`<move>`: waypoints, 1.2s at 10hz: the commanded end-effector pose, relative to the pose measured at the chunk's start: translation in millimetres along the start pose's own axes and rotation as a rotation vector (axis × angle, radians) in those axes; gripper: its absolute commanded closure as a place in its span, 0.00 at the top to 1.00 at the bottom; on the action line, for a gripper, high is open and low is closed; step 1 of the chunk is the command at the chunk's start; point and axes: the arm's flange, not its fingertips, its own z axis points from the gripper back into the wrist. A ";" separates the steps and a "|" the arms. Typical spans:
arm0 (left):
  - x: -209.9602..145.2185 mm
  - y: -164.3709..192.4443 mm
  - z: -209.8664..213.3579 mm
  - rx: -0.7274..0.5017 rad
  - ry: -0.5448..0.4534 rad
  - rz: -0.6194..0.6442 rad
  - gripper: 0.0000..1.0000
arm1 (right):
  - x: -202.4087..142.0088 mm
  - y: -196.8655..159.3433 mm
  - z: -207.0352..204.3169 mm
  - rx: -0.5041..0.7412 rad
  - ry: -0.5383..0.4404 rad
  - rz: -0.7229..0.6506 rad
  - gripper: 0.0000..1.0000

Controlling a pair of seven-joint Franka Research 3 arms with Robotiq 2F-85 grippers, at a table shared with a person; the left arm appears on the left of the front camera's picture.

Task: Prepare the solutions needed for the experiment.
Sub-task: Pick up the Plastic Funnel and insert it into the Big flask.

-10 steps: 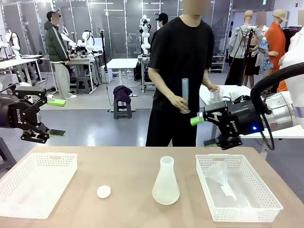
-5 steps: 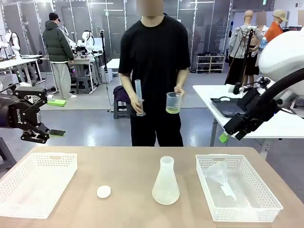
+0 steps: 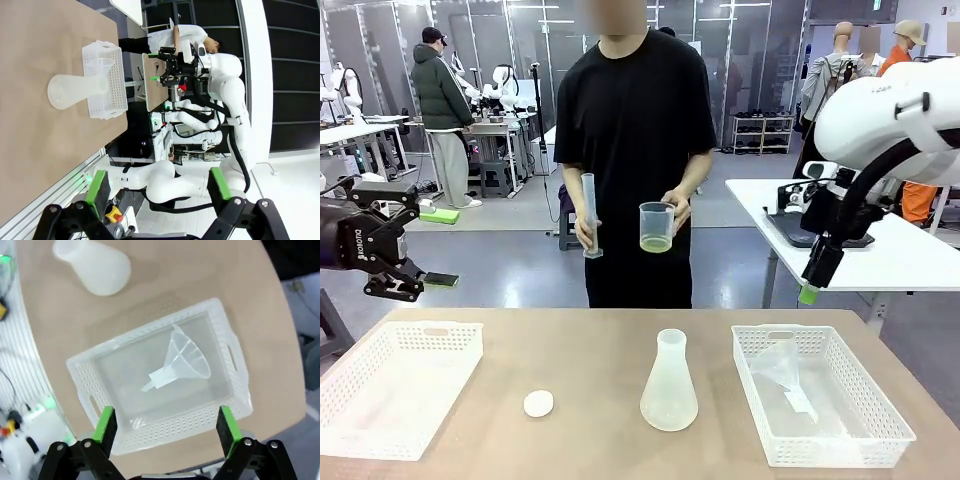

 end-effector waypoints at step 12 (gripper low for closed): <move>-0.2 -3.7 -1.6 -0.027 -0.002 0.001 1.00 | 9.3 -19.7 -57.5 -0.032 0.095 0.318 1.00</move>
